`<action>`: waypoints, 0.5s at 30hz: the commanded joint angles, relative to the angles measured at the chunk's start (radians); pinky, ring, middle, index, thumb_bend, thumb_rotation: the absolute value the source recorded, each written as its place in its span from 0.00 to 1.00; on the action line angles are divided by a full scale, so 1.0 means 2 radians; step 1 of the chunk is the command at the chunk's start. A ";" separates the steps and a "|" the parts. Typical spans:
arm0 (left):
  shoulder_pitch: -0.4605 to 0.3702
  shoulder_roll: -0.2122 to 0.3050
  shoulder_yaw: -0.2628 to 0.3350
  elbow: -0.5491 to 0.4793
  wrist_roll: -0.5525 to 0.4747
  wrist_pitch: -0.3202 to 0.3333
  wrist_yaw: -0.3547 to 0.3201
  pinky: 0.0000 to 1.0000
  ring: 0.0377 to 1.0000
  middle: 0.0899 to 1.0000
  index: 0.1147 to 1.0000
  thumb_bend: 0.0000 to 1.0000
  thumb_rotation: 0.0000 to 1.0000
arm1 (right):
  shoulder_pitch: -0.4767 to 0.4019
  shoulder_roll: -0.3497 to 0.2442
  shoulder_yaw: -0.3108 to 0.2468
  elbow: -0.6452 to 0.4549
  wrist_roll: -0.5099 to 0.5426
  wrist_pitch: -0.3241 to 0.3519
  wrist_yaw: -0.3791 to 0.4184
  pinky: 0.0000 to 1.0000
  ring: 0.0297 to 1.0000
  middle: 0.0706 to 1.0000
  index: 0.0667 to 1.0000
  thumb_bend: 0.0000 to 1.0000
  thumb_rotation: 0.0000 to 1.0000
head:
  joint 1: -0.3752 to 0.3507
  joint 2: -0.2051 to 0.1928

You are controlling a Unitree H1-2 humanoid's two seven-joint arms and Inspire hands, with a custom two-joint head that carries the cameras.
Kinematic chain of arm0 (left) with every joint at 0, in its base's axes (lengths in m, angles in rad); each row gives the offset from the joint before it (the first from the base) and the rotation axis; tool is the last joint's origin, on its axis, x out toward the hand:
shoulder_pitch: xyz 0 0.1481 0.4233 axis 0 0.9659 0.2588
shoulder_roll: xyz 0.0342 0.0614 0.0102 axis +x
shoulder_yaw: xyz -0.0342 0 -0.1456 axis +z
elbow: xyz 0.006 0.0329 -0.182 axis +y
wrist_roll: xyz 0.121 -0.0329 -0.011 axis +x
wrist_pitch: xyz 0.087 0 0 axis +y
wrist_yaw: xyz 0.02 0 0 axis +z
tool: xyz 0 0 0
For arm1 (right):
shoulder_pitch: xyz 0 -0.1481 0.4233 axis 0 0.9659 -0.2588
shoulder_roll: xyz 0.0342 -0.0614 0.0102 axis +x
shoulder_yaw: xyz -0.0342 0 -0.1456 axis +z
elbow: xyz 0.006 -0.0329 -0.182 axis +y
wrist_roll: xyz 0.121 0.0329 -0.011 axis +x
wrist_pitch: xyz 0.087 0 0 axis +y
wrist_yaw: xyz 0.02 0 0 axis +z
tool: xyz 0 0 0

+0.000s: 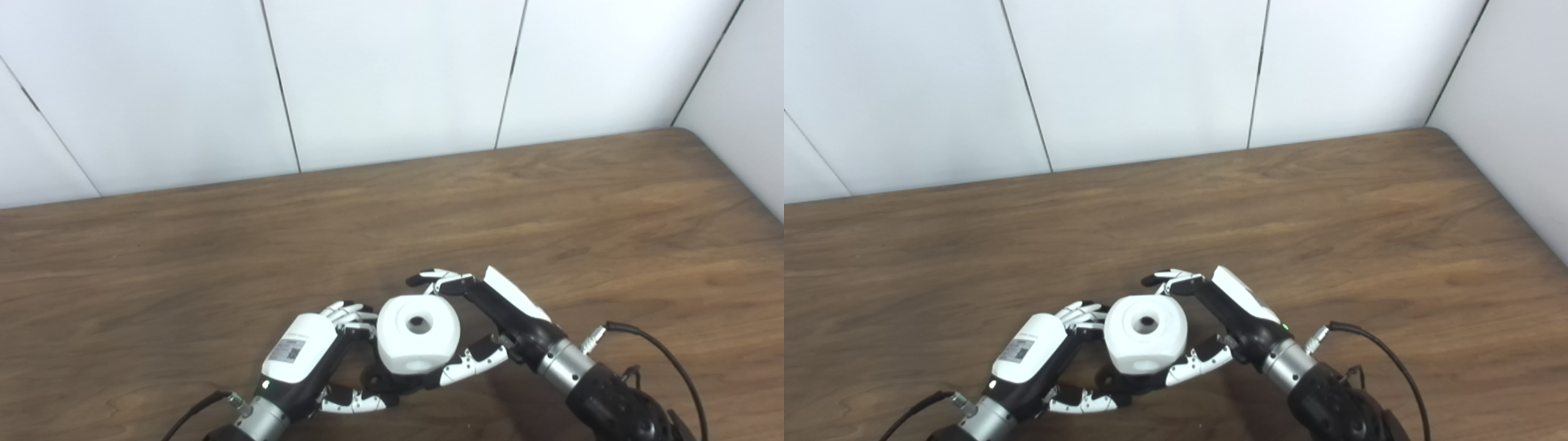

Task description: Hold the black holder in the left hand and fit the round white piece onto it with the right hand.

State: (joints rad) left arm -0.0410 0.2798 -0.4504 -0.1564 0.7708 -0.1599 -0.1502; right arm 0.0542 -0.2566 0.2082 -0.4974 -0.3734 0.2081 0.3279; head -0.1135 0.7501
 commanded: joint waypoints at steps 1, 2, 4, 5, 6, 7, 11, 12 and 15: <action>0.001 0.002 -0.010 0.011 0.014 0.007 -0.019 0.90 0.85 0.75 0.42 0.52 0.06 | -0.009 -0.003 0.001 -0.012 0.000 -0.018 -0.005 0.85 0.90 0.82 0.45 0.52 0.15 | -0.001 0.001; 0.000 0.001 -0.010 0.011 0.015 0.008 -0.019 0.90 0.85 0.76 0.42 0.52 0.06 | -0.009 -0.004 0.002 -0.011 -0.001 -0.021 -0.005 0.85 0.90 0.82 0.45 0.52 0.15 | 0.000 0.000; 0.000 0.001 -0.010 0.012 0.015 0.008 -0.019 0.90 0.85 0.76 0.42 0.52 0.06 | -0.011 -0.005 0.004 -0.010 -0.004 -0.025 -0.005 0.84 0.90 0.82 0.45 0.52 0.15 | 0.000 0.000; 0.000 0.001 -0.010 0.013 0.014 0.006 -0.017 0.90 0.85 0.76 0.42 0.52 0.05 | -0.011 -0.006 0.004 -0.009 -0.005 -0.025 -0.005 0.84 0.90 0.82 0.45 0.52 0.15 | 0.000 0.000; 0.000 0.001 -0.010 0.014 0.014 0.003 -0.015 0.90 0.85 0.75 0.42 0.52 0.05 | -0.011 -0.006 0.004 -0.008 -0.005 -0.025 -0.005 0.84 0.90 0.82 0.45 0.52 0.15 | 0.000 0.000; 0.000 0.001 -0.010 0.014 0.015 0.004 -0.016 0.89 0.84 0.75 0.42 0.52 0.05 | -0.011 -0.007 0.004 -0.007 -0.006 -0.025 -0.005 0.84 0.90 0.82 0.45 0.52 0.15 | 0.000 0.000; 0.000 0.001 -0.009 0.013 0.013 0.006 -0.018 0.90 0.85 0.76 0.42 0.52 0.05 | -0.012 -0.011 0.002 -0.004 -0.011 -0.035 -0.008 0.84 0.90 0.81 0.45 0.52 0.15 | 0.000 0.000; -0.001 0.001 -0.009 0.013 0.012 0.006 -0.017 0.90 0.85 0.76 0.42 0.52 0.05 | -0.012 -0.012 0.002 -0.004 -0.013 -0.038 -0.009 0.84 0.90 0.82 0.45 0.52 0.15 | -0.001 0.000; -0.001 0.001 -0.009 0.013 0.012 0.006 -0.018 0.90 0.85 0.75 0.42 0.52 0.05 | -0.012 -0.014 0.002 0.000 -0.018 -0.052 -0.013 0.83 0.90 0.81 0.45 0.52 0.15 | -0.001 0.000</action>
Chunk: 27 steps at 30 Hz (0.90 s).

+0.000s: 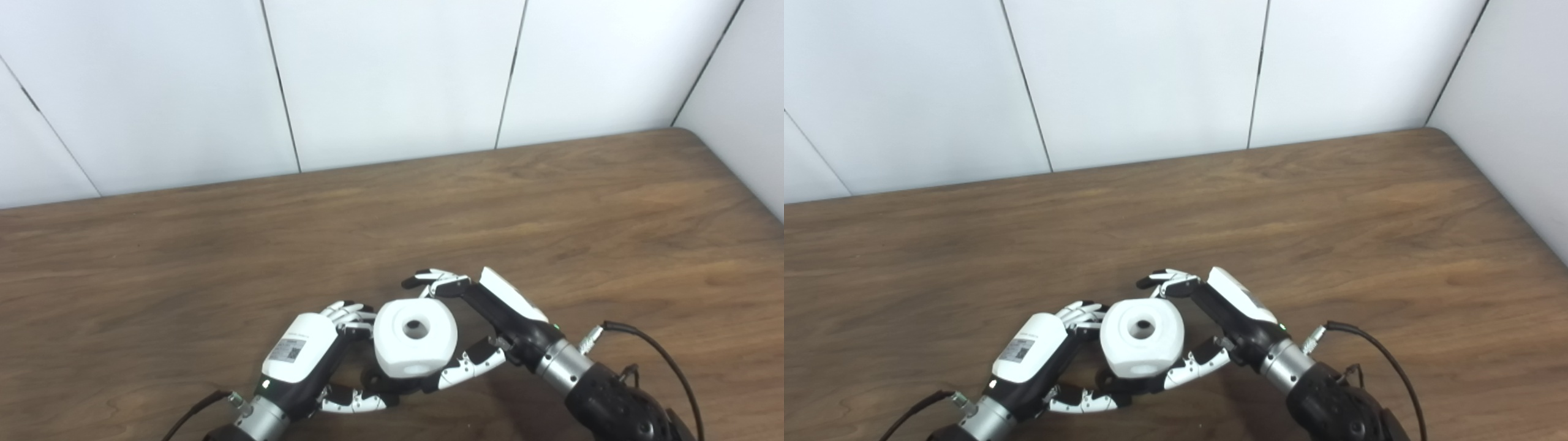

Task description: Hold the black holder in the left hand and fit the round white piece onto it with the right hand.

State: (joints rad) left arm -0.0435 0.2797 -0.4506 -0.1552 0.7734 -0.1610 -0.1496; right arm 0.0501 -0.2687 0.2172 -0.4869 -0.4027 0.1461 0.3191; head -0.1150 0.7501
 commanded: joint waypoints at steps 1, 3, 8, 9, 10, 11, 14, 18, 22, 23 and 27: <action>0.000 0.002 -0.009 0.013 0.011 0.007 -0.018 0.90 0.85 0.76 0.42 0.52 0.05 | -0.010 -0.008 -0.003 -0.004 -0.004 -0.024 -0.009 0.83 0.90 0.81 0.45 0.52 0.15 | 0.000 0.000; 0.000 0.002 -0.009 0.013 0.013 0.007 -0.018 0.89 0.85 0.76 0.42 0.52 0.05 | -0.009 -0.008 -0.004 -0.003 -0.006 -0.025 -0.009 0.83 0.90 0.81 0.45 0.52 0.14 | 0.001 0.001; 0.001 0.001 -0.008 0.013 0.010 0.006 -0.017 0.89 0.84 0.76 0.42 0.52 0.05 | -0.009 -0.007 -0.007 0.000 -0.006 -0.028 -0.010 0.83 0.90 0.81 0.45 0.52 0.15 | 0.001 0.002; 0.001 0.001 -0.008 0.013 0.010 0.005 -0.016 0.89 0.84 0.76 0.42 0.52 0.05 | -0.009 -0.007 -0.008 0.000 -0.007 -0.029 -0.010 0.83 0.90 0.81 0.45 0.52 0.15 | 0.001 0.002; 0.001 0.001 -0.008 0.013 0.010 0.005 -0.016 0.89 0.84 0.76 0.42 0.52 0.05 | -0.009 -0.007 -0.009 0.000 -0.007 -0.029 -0.010 0.83 0.90 0.81 0.45 0.52 0.15 | 0.001 0.002; 0.001 0.002 -0.008 0.014 0.010 0.005 -0.016 0.89 0.84 0.76 0.42 0.52 0.05 | -0.009 -0.007 -0.010 -0.001 -0.007 -0.029 -0.009 0.83 0.90 0.81 0.45 0.52 0.15 | -0.001 0.003; 0.001 0.002 -0.007 0.016 0.010 0.002 -0.013 0.89 0.84 0.75 0.42 0.52 0.05 | -0.007 -0.007 -0.011 -0.006 -0.006 -0.024 -0.006 0.83 0.90 0.81 0.45 0.52 0.15 | -0.001 0.003; 0.001 0.002 -0.007 0.018 0.010 -0.003 -0.008 0.88 0.84 0.75 0.42 0.52 0.05 | -0.006 -0.007 -0.011 -0.008 -0.006 -0.024 -0.005 0.83 0.90 0.81 0.45 0.52 0.15 | -0.001 0.003; 0.001 0.001 -0.007 0.020 0.008 -0.005 -0.007 0.88 0.84 0.75 0.42 0.52 0.05 | -0.004 -0.007 -0.011 -0.013 -0.002 -0.018 -0.002 0.83 0.90 0.81 0.45 0.52 0.15 | -0.001 0.003; 0.001 0.002 -0.007 0.020 0.008 -0.006 -0.006 0.88 0.83 0.75 0.42 0.52 0.05 | -0.004 -0.007 -0.012 -0.013 -0.002 -0.016 -0.001 0.83 0.91 0.81 0.45 0.52 0.15 | -0.001 0.003; 0.001 0.002 -0.007 0.022 0.009 -0.007 -0.005 0.88 0.84 0.75 0.42 0.52 0.05 | -0.003 -0.007 -0.013 -0.016 0.000 -0.007 0.003 0.84 0.91 0.81 0.45 0.52 0.15 | -0.001 0.003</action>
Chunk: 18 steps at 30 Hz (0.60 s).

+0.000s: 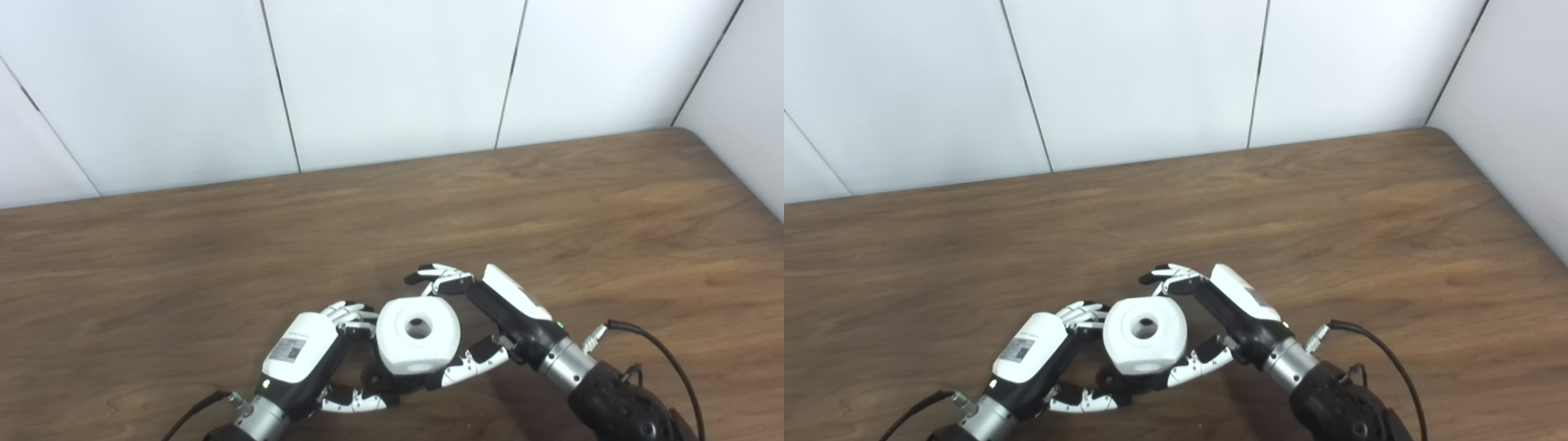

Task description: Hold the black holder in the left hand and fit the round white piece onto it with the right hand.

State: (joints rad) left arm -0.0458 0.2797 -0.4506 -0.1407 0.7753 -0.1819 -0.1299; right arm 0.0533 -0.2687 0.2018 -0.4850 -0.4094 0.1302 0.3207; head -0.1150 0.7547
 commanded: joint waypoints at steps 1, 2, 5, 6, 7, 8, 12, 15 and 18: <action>0.002 0.002 -0.008 0.014 0.010 0.005 -0.016 0.88 0.84 0.75 0.42 0.52 0.05 | -0.004 -0.008 -0.005 -0.019 0.005 0.004 0.004 0.84 0.91 0.81 0.45 0.52 0.15 | -0.001 0.001; 0.002 0.002 -0.008 0.013 0.010 0.006 -0.017 0.88 0.84 0.75 0.42 0.52 0.05 | -0.003 -0.008 -0.005 -0.020 0.006 0.006 0.005 0.84 0.91 0.81 0.45 0.52 0.15 | -0.001 0.001; 0.002 0.002 -0.007 0.014 0.010 0.007 -0.017 0.88 0.84 0.75 0.42 0.52 0.05 | -0.002 -0.011 -0.001 -0.023 0.004 0.012 0.008 0.84 0.91 0.82 0.45 0.52 0.15 | -0.002 0.002; 0.001 0.002 -0.007 0.014 0.010 0.007 -0.017 0.88 0.84 0.75 0.42 0.52 0.05 | -0.002 -0.011 0.000 -0.024 0.003 0.012 0.009 0.84 0.91 0.82 0.45 0.52 0.15 | -0.002 0.002; 0.001 0.002 -0.007 0.014 0.009 0.007 -0.017 0.88 0.84 0.75 0.42 0.52 0.05 | -0.001 -0.011 0.000 -0.024 0.003 0.014 0.010 0.84 0.91 0.82 0.45 0.52 0.15 | -0.002 0.003; 0.001 0.002 -0.007 0.014 0.009 0.006 -0.016 0.88 0.84 0.75 0.42 0.52 0.05 | -0.001 -0.011 0.001 -0.024 0.003 0.015 0.011 0.84 0.91 0.82 0.45 0.52 0.15 | -0.001 0.002; 0.001 0.001 -0.007 0.015 0.011 0.005 -0.015 0.88 0.83 0.75 0.42 0.52 0.05 | 0.002 -0.012 0.004 -0.025 0.004 0.017 0.012 0.84 0.92 0.81 0.45 0.52 0.14 | -0.001 0.004; 0.001 0.001 -0.007 0.015 0.010 0.004 -0.013 0.88 0.83 0.75 0.42 0.52 0.05 | 0.004 -0.013 0.006 -0.027 0.005 0.017 0.013 0.84 0.92 0.81 0.45 0.52 0.14 | -0.001 0.005; 0.001 0.001 -0.007 0.015 0.010 0.005 -0.014 0.88 0.84 0.75 0.42 0.52 0.05 | 0.005 -0.014 0.008 -0.030 0.005 0.021 0.015 0.84 0.92 0.81 0.45 0.52 0.15 | -0.001 0.005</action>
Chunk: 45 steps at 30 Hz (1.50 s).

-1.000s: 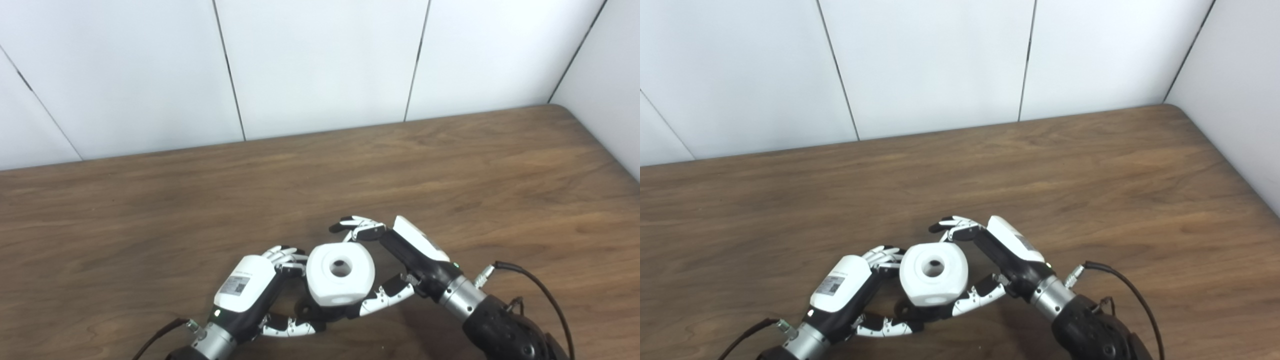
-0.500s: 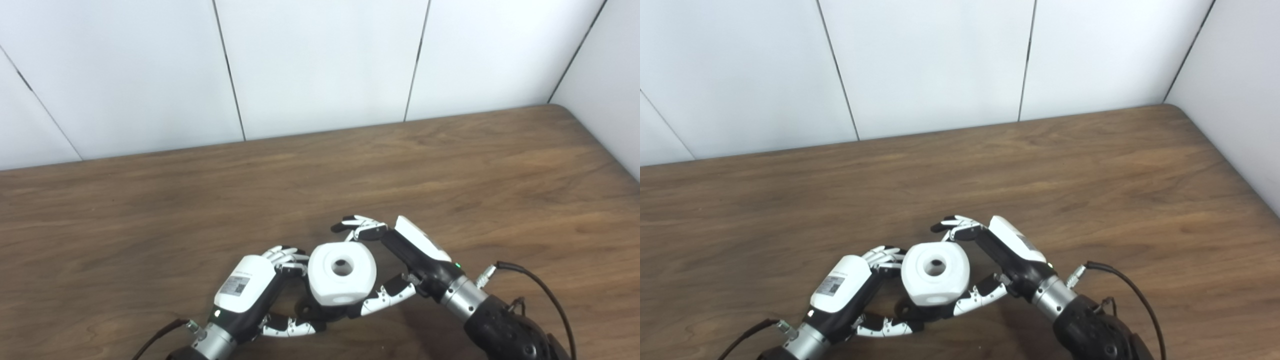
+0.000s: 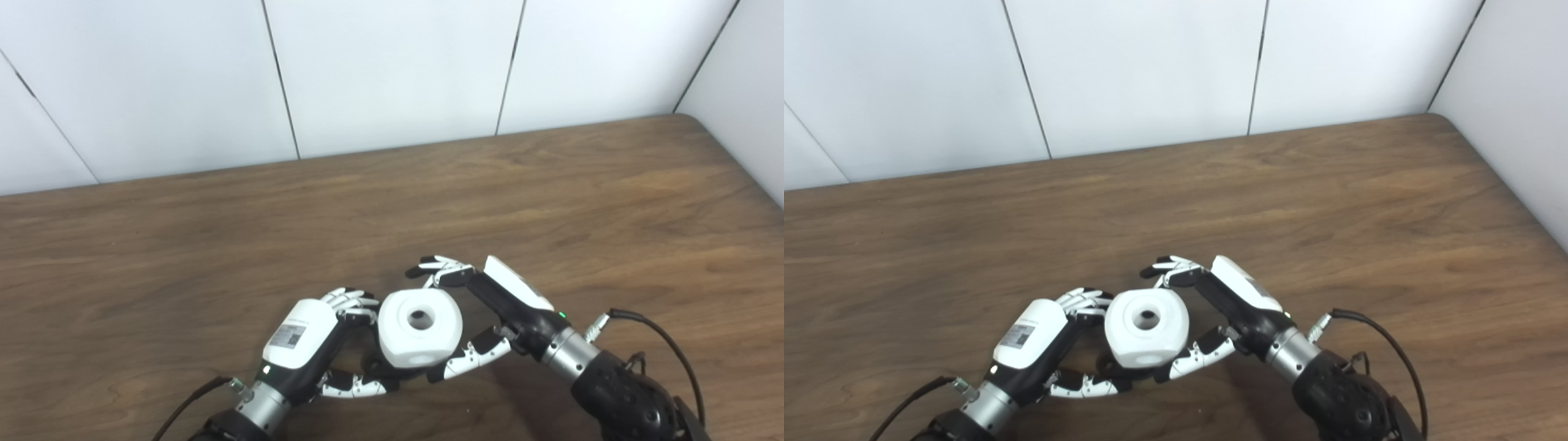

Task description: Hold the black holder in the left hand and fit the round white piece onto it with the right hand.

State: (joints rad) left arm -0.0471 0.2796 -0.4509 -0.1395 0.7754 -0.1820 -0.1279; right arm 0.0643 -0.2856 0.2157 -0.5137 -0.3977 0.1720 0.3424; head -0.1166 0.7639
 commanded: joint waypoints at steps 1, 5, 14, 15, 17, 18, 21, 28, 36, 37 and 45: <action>0.002 0.001 -0.007 0.015 0.010 0.005 -0.015 0.88 0.84 0.75 0.42 0.52 0.05 | 0.000 -0.006 0.001 -0.017 -0.001 0.002 0.005 0.85 0.92 0.81 0.45 0.52 0.15 | -0.001 0.001; 0.002 0.000 -0.008 0.017 0.009 0.004 -0.013 0.88 0.84 0.75 0.42 0.52 0.05 | 0.001 -0.007 0.004 -0.018 -0.002 0.004 0.005 0.85 0.92 0.81 0.45 0.52 0.14 | 0.000 0.000; 0.002 0.000 -0.008 0.015 0.011 0.004 -0.013 0.88 0.84 0.75 0.42 0.52 0.05 | 0.002 -0.005 0.006 -0.013 -0.004 -0.002 -0.002 0.85 0.92 0.81 0.45 0.52 0.14 | -0.001 0.001; 0.002 0.000 -0.008 0.015 0.011 0.004 -0.013 0.88 0.84 0.75 0.42 0.52 0.05 | 0.002 -0.005 0.006 -0.013 -0.005 -0.003 -0.002 0.85 0.92 0.81 0.45 0.52 0.14 | -0.001 0.001; 0.002 0.000 -0.008 0.014 0.010 0.005 -0.014 0.88 0.84 0.75 0.42 0.52 0.05 | 0.002 -0.004 0.008 -0.012 -0.009 -0.005 -0.004 0.85 0.92 0.81 0.45 0.52 0.14 | -0.001 0.001; 0.002 0.000 -0.008 0.014 0.010 0.005 -0.014 0.88 0.84 0.75 0.42 0.52 0.05 | 0.002 -0.004 0.009 -0.011 -0.010 -0.006 -0.005 0.85 0.92 0.81 0.45 0.52 0.14 | -0.001 0.001; 0.002 0.000 -0.008 0.013 0.010 0.006 -0.015 0.88 0.84 0.75 0.42 0.52 0.05 | 0.003 -0.002 0.010 -0.007 -0.010 -0.012 -0.008 0.85 0.92 0.81 0.45 0.52 0.14 | -0.001 0.001; 0.002 0.000 -0.007 0.014 0.008 0.006 -0.014 0.87 0.83 0.75 0.42 0.52 0.05 | 0.003 -0.001 0.014 -0.002 -0.012 -0.027 -0.012 0.85 0.92 0.81 0.45 0.52 0.14 | -0.001 0.001; 0.001 0.000 -0.008 0.014 0.011 0.005 -0.014 0.88 0.84 0.75 0.42 0.52 0.05 | 0.003 -0.001 0.020 0.000 -0.022 -0.035 -0.011 0.84 0.93 0.82 0.45 0.52 0.14 | 0.001 0.001; 0.001 0.000 -0.008 0.014 0.011 0.006 -0.015 0.88 0.84 0.75 0.42 0.52 0.05 | 0.003 0.000 0.019 0.001 -0.022 -0.036 -0.012 0.84 0.93 0.82 0.45 0.52 0.14 | 0.001 0.001; 0.002 0.001 -0.008 0.011 0.010 0.010 -0.020 0.88 0.84 0.75 0.42 0.52 0.05 | 0.001 0.001 0.015 0.006 -0.020 -0.036 -0.011 0.86 0.94 0.82 0.45 0.52 0.14 | 0.002 0.001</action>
State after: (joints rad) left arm -0.0479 0.2763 -0.4518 -0.1371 0.7756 -0.1822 -0.1242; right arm 0.0762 -0.2823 0.2540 -0.5058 -0.4348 0.1118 0.3301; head -0.1120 0.7655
